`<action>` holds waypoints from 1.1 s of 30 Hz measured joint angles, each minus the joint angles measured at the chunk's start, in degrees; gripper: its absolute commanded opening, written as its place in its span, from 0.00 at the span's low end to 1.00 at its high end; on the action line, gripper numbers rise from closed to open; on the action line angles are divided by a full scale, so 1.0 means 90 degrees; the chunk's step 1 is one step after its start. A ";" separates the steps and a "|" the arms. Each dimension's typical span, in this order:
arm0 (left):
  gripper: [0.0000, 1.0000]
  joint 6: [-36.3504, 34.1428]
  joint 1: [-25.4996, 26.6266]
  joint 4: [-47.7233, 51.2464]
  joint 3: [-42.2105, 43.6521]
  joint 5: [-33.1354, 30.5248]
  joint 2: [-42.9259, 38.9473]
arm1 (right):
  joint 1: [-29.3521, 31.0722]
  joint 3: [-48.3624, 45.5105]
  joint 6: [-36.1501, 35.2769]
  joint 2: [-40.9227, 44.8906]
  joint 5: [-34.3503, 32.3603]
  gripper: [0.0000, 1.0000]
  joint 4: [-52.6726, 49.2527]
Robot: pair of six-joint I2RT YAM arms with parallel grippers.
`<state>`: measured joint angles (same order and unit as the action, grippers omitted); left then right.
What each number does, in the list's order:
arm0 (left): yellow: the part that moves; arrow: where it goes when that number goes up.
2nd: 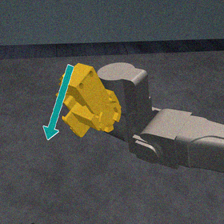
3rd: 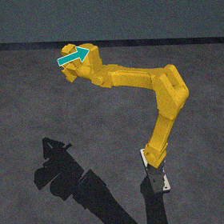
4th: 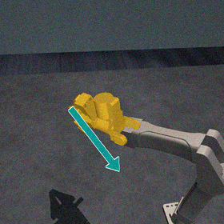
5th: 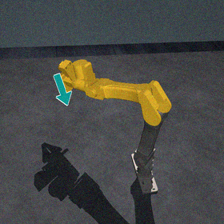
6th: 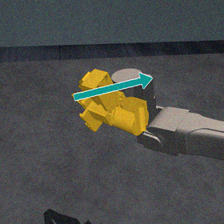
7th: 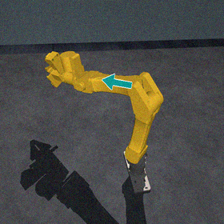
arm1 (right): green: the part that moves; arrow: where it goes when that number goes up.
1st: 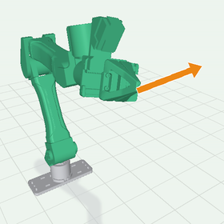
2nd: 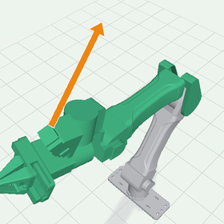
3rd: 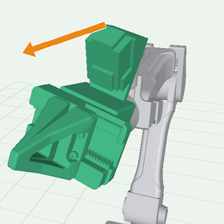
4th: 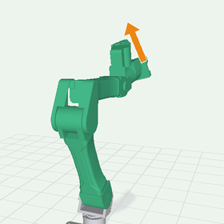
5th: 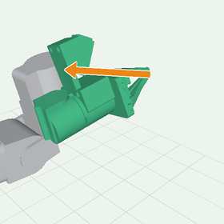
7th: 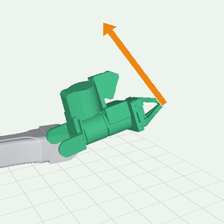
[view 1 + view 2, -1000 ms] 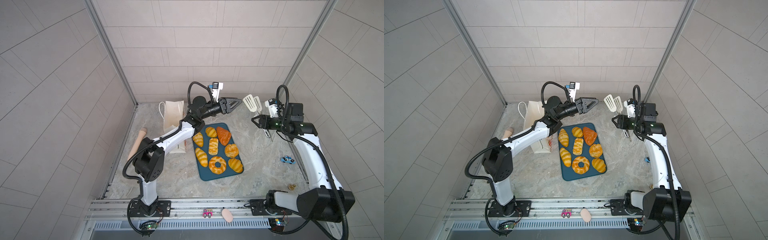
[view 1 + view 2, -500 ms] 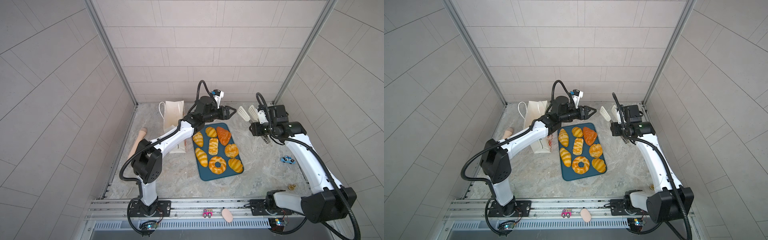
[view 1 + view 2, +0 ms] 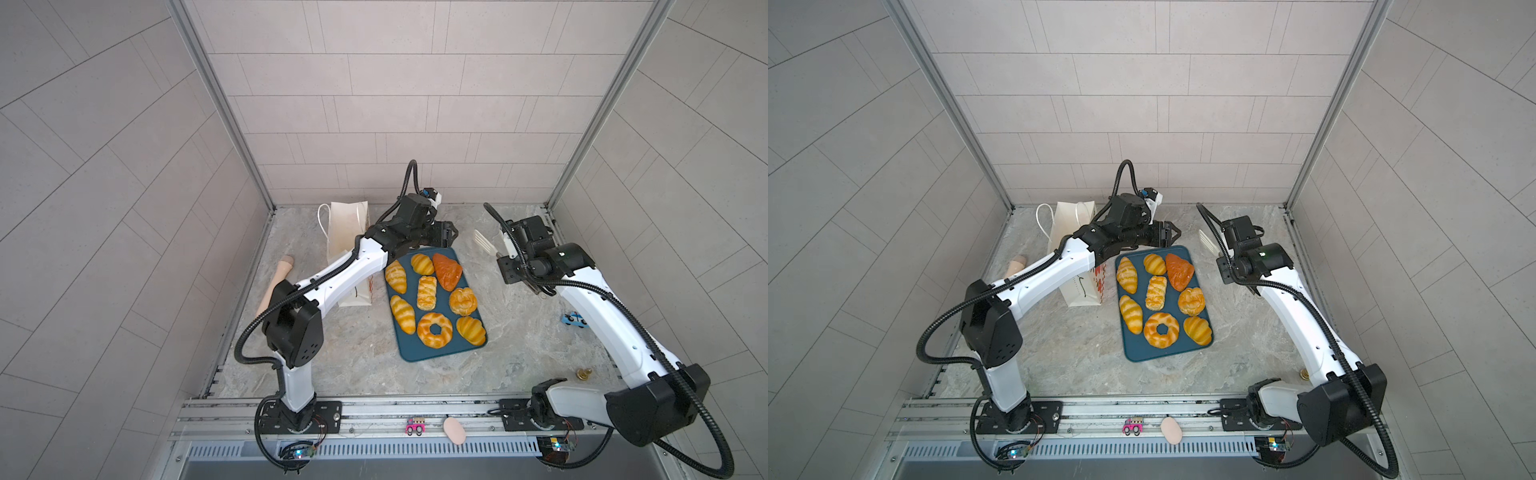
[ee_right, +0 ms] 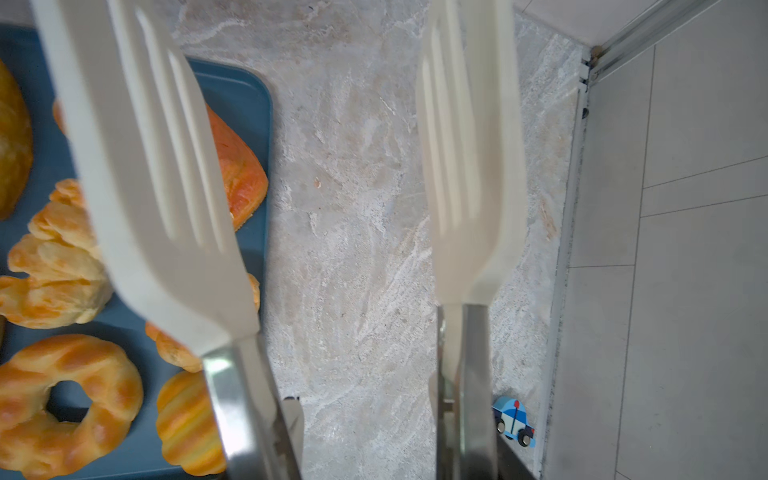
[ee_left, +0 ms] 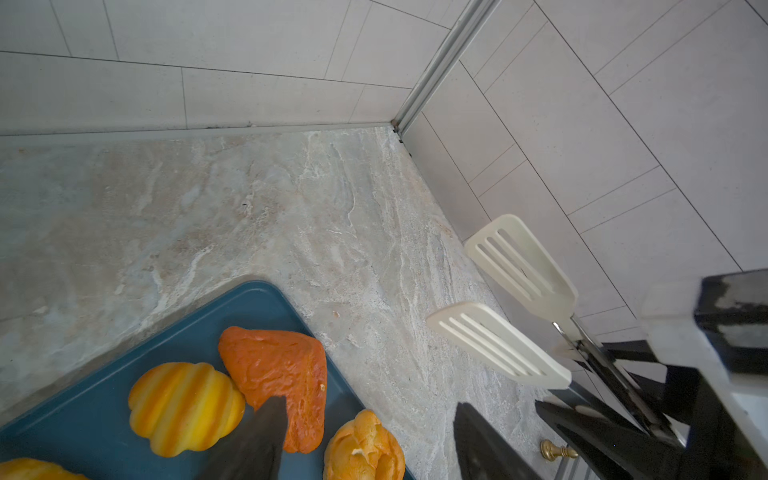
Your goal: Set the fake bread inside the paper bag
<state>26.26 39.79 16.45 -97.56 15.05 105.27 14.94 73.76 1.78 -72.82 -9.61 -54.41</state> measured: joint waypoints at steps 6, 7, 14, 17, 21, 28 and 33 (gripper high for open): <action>0.82 -0.0291 0.0087 0.0551 -0.0386 -0.0442 0.0000 | 0.0333 0.0024 0.0044 -0.0119 -0.0469 0.61 -0.0226; 0.82 -0.0325 0.0102 0.0600 -0.0398 -0.0503 0.0000 | 0.0350 0.0024 0.0053 -0.0119 -0.0491 0.61 -0.0243; 0.88 -0.0595 0.0209 0.1066 -0.0408 -0.1049 0.0002 | 0.0364 -0.0024 0.0206 -0.0087 -0.0476 0.61 -0.0277; 0.90 -0.0682 0.0211 0.0954 -0.0330 -0.0930 -0.0005 | 0.0364 -0.0092 0.0316 -0.0019 -0.0359 0.62 -0.0257; 0.94 -0.0726 0.0219 0.0486 0.0202 -0.0687 -0.0187 | 0.0335 -0.0328 0.0476 0.0219 -0.0005 0.62 -0.0129; 0.98 -0.1039 0.0410 0.0784 0.0226 -0.1030 -0.0299 | 0.0330 -0.0442 0.0712 0.0381 0.0308 0.62 -0.0044; 1.00 -0.1314 0.0663 0.1132 0.0226 -0.1574 -0.0520 | 0.0551 -0.0442 0.0908 0.0304 0.0257 0.61 -0.0415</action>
<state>14.44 45.76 26.63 -95.53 0.89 100.60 19.90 69.78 9.96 -70.08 -7.29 -58.15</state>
